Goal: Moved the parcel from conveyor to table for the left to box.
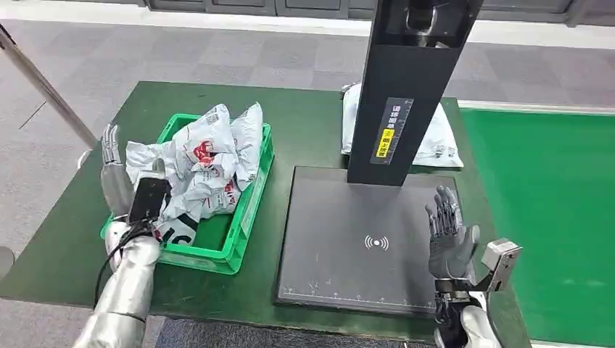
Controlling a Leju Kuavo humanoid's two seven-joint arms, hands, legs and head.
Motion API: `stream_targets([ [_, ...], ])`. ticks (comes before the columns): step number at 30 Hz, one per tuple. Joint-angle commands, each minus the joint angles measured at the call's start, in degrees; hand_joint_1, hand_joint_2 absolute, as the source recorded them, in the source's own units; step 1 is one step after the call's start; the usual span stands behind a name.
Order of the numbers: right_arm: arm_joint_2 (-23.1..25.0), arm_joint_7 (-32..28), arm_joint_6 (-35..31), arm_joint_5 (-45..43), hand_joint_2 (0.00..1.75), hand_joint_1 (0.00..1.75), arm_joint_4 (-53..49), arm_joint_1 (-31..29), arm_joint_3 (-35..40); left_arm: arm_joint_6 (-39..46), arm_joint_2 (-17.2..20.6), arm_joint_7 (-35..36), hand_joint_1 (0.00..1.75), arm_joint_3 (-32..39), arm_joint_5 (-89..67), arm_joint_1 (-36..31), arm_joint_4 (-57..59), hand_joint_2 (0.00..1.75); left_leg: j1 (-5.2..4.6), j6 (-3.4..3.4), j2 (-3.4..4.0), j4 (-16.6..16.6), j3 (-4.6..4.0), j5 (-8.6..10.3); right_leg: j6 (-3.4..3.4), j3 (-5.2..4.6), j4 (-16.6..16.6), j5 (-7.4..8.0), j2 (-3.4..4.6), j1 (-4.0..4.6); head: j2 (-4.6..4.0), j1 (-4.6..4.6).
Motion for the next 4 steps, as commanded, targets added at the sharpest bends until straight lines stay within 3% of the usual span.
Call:
stream_targets([
  [1, 0.7, -1.7, -5.8, 2.8, 0.0, 0.0, 4.6, -5.8, 6.1, -15.2, -3.2, -0.9, 0.0, -20.1, 10.9, 6.2, -12.2, 0.0, 0.01, 0.08, 0.04, 0.0, -0.04, -0.04, 0.06, 0.03, -0.1, -0.02, -0.05, 0.02, 0.0, 0.02],
  [4, 1.9, -1.6, -9.1, 3.9, 0.0, 0.0, 4.2, -6.5, 7.3, -16.2, -4.2, -1.0, 0.0, -23.8, 13.4, 6.6, -12.4, 0.0, -0.01, 0.09, 0.33, 0.0, -0.09, -0.09, 0.05, -0.06, 0.0, 0.04, 0.19, 0.01, 0.0, 0.02],
])
